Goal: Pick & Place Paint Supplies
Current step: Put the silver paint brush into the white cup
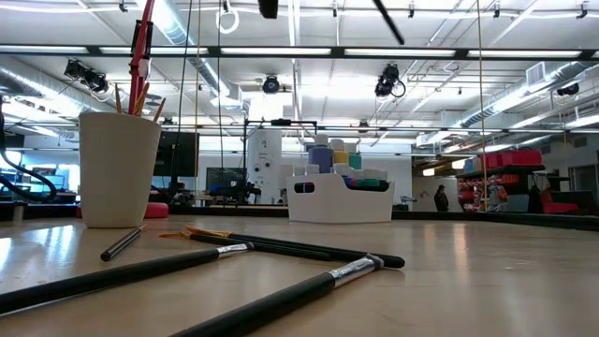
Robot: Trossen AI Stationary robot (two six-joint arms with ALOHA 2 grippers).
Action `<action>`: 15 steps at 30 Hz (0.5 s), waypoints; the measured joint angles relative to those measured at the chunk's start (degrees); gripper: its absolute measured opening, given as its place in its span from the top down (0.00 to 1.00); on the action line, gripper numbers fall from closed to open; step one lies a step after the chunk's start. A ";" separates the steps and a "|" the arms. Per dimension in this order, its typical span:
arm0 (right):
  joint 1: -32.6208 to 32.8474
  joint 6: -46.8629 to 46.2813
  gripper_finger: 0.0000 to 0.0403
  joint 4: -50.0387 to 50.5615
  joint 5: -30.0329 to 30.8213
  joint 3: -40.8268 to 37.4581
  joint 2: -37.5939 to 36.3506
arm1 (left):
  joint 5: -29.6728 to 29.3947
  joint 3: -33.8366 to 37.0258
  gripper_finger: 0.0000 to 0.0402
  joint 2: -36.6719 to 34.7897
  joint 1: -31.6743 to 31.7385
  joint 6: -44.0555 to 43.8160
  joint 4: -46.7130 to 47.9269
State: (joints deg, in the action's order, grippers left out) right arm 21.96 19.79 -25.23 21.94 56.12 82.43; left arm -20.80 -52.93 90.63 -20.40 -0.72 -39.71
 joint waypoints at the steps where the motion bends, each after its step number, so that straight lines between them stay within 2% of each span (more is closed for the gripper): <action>1: 0.11 -0.19 0.89 0.62 0.04 0.00 0.00 | -0.62 0.00 0.91 0.00 -0.02 -0.35 1.21; 7: 0.34 -4.55 0.76 6.14 -0.09 0.00 0.00 | -4.13 0.11 0.94 -1.15 -0.84 -2.17 9.51; 15: 0.34 -10.38 0.65 11.25 -0.24 0.00 0.00 | -18.29 0.07 0.92 -10.61 -5.17 -8.31 29.21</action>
State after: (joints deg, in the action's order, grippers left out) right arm 22.31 9.41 -13.98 21.71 56.12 82.43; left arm -39.10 -52.86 80.02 -25.57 -9.03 -10.50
